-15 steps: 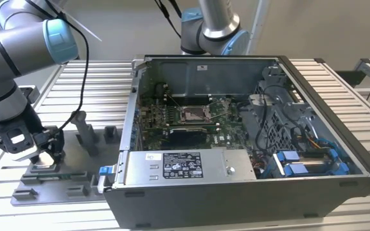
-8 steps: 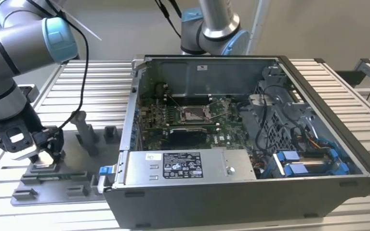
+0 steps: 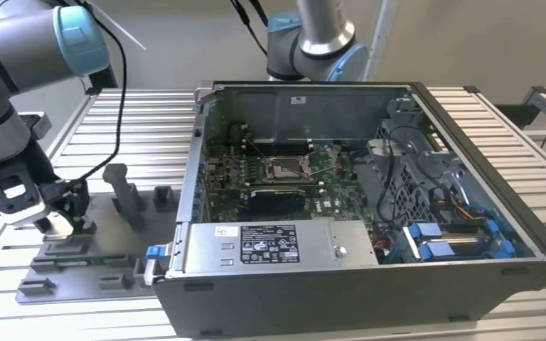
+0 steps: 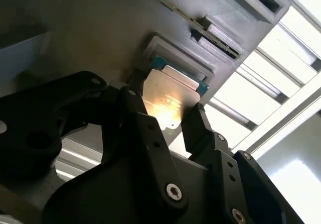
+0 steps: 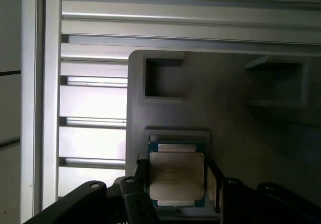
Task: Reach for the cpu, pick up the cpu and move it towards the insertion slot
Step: 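Pick up the cpu and move it towards the insertion slot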
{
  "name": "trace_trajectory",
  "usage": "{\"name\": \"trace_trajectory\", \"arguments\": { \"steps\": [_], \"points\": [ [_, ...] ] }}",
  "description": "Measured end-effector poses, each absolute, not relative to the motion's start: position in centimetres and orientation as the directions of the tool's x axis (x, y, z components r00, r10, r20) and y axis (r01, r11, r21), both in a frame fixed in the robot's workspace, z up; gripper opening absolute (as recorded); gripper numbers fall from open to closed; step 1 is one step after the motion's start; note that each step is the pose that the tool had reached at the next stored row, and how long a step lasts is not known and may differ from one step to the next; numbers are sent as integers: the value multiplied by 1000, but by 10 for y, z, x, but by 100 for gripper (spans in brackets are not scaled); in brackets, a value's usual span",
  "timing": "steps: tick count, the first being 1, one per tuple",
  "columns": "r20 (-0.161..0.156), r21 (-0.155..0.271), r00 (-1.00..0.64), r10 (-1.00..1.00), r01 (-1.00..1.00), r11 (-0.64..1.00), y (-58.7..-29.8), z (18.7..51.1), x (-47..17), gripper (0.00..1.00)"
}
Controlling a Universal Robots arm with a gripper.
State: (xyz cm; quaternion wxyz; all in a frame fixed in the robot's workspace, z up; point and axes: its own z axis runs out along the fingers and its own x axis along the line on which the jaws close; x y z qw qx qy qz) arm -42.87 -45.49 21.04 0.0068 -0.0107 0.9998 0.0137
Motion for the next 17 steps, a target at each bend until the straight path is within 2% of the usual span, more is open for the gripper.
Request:
{"name": "trace_trajectory", "arguments": {
  "steps": [17],
  "points": [
    [-14, 27, -1000, -21, -22, 999, -455, 276, -429, 0]
  ]
}}
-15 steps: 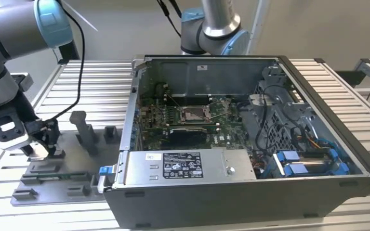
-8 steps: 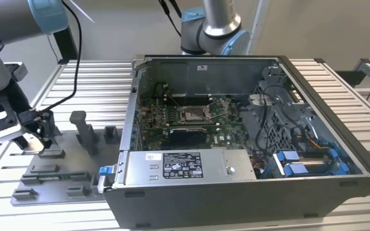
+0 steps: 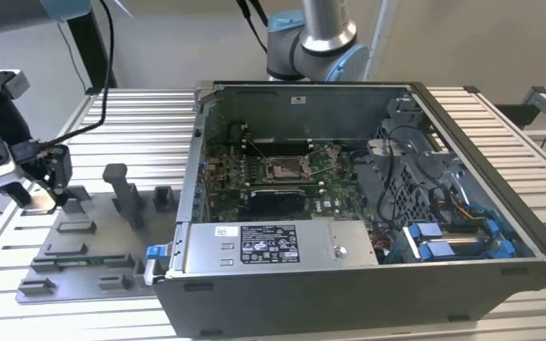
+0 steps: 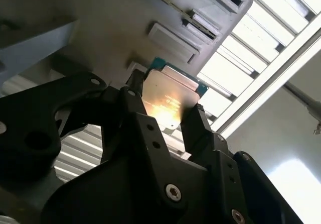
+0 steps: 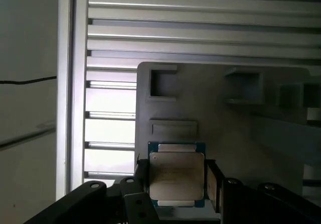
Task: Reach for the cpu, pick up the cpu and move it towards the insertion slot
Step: 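Pick up the cpu and move it towards the insertion slot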
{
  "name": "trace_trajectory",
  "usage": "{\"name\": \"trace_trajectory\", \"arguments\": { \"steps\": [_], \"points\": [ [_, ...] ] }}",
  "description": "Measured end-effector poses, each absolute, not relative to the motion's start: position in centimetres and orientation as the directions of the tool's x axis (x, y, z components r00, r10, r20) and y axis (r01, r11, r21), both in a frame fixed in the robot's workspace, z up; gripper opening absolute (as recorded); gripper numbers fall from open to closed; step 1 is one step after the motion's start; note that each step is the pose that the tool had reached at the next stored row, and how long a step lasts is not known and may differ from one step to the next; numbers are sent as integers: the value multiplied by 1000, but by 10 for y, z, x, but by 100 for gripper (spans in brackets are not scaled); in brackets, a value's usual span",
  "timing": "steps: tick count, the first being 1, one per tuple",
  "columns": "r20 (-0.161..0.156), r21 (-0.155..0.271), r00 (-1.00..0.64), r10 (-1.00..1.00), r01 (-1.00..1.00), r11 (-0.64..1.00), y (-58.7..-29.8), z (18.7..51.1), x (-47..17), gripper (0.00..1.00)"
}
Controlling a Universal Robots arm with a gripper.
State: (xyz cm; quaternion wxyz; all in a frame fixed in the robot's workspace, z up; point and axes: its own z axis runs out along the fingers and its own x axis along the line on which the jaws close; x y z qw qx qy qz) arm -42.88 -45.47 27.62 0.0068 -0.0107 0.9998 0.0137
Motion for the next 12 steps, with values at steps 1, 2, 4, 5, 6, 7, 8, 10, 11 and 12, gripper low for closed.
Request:
{"name": "trace_trajectory", "arguments": {
  "steps": [1, 2, 4, 5, 6, 7, 8, 10, 11, 12],
  "points": [
    [-14, 27, -1000, -21, -22, 999, -455, 281, -429, 0],
    [-14, 27, -1000, -21, -21, 999, -455, 285, -429, 0],
    [-14, 27, -1000, -21, -22, 999, -455, 294, -429, 0],
    [-14, 27, -1000, -21, -22, 999, -455, 299, -429, 0],
    [-14, 27, -1000, -21, -22, 999, -455, 303, -429, 0],
    [-14, 27, -1000, -21, -22, 999, -455, 308, -429, 0],
    [-14, 27, -1000, -21, -22, 999, -455, 312, -429, 0],
    [-14, 27, -1000, -21, -22, 999, -455, 322, -429, 0],
    [-14, 27, -1000, -21, -22, 999, -455, 326, -429, 0],
    [-14, 27, -1000, -21, -22, 999, -455, 331, -429, 0]
  ]
}}
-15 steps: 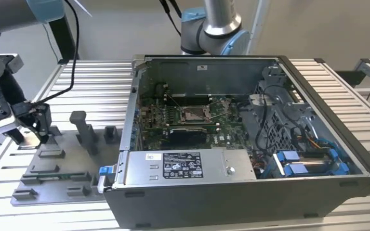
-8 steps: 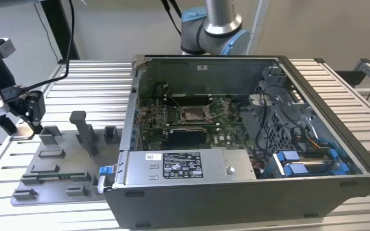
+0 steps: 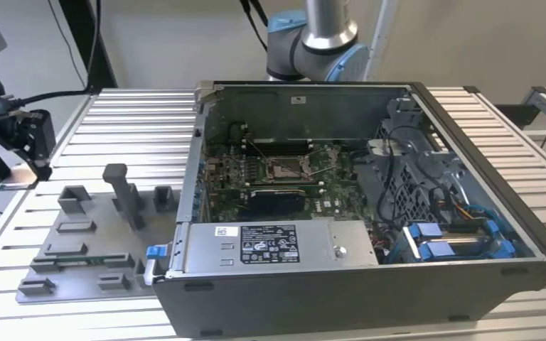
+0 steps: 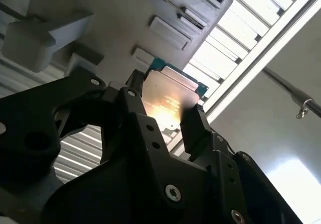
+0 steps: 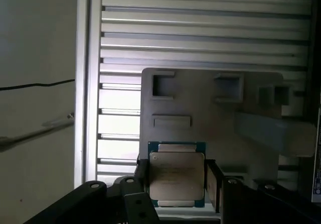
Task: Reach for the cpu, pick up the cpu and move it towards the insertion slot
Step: 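Pick up the cpu and move it towards the insertion slot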
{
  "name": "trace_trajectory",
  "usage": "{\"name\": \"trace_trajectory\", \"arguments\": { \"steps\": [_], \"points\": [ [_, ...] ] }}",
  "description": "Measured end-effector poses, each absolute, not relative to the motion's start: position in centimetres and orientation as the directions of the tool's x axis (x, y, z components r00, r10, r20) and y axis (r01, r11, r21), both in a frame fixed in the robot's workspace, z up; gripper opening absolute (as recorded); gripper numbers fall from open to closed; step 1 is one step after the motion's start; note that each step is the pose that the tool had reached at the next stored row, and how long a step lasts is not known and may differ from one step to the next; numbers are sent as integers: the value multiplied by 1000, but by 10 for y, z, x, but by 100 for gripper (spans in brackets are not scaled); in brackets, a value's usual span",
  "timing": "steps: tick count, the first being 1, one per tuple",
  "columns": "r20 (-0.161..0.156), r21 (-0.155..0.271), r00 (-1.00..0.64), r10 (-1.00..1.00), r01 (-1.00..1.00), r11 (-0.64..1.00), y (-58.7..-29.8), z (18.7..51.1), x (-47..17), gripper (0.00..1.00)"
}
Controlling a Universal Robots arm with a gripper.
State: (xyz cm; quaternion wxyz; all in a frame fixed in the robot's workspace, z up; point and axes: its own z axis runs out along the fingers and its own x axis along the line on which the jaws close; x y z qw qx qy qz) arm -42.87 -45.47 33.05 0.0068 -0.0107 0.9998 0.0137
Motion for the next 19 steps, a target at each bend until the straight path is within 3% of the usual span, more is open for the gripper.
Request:
{"name": "trace_trajectory", "arguments": {
  "steps": [19],
  "points": [
    [-14, 27, -1000, -21, -22, 999, -455, 395, -429, 0]
  ]
}}
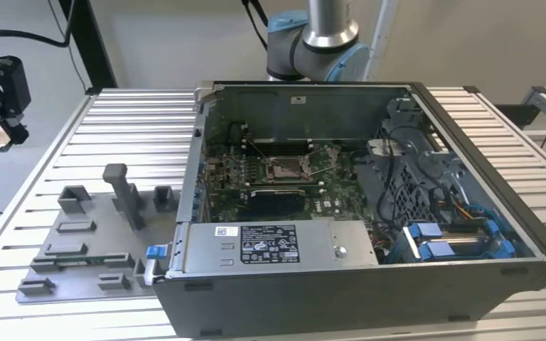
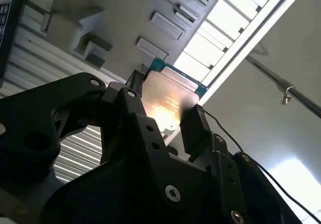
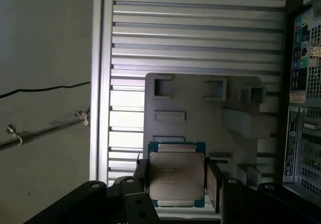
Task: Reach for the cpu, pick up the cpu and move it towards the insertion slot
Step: 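Pick up the cpu and move it towards the insertion slot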
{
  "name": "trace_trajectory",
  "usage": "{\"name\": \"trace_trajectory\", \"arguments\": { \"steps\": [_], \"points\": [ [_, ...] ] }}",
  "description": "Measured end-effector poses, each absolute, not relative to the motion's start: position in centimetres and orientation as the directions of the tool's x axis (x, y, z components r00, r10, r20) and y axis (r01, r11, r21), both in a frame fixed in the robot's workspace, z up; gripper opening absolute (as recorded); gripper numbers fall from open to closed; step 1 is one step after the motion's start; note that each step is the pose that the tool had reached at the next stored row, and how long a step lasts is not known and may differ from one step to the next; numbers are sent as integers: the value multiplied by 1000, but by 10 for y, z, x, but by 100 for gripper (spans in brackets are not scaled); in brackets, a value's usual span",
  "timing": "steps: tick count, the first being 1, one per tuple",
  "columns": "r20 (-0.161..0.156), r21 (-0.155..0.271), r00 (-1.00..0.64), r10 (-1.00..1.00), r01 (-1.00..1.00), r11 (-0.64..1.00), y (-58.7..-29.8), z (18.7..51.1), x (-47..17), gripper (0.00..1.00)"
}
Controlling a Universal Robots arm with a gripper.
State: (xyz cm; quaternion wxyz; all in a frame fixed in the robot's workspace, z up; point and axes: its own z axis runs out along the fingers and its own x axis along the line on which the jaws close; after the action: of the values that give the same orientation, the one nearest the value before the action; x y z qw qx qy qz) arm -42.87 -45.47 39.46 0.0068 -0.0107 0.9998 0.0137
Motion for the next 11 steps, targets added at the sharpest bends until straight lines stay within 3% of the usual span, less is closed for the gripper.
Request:
{"name": "trace_trajectory", "arguments": {
  "steps": [11],
  "points": [
    [-14, 29, -1000, -21, -22, 999, -455, 395, -427, 0]
  ]
}}
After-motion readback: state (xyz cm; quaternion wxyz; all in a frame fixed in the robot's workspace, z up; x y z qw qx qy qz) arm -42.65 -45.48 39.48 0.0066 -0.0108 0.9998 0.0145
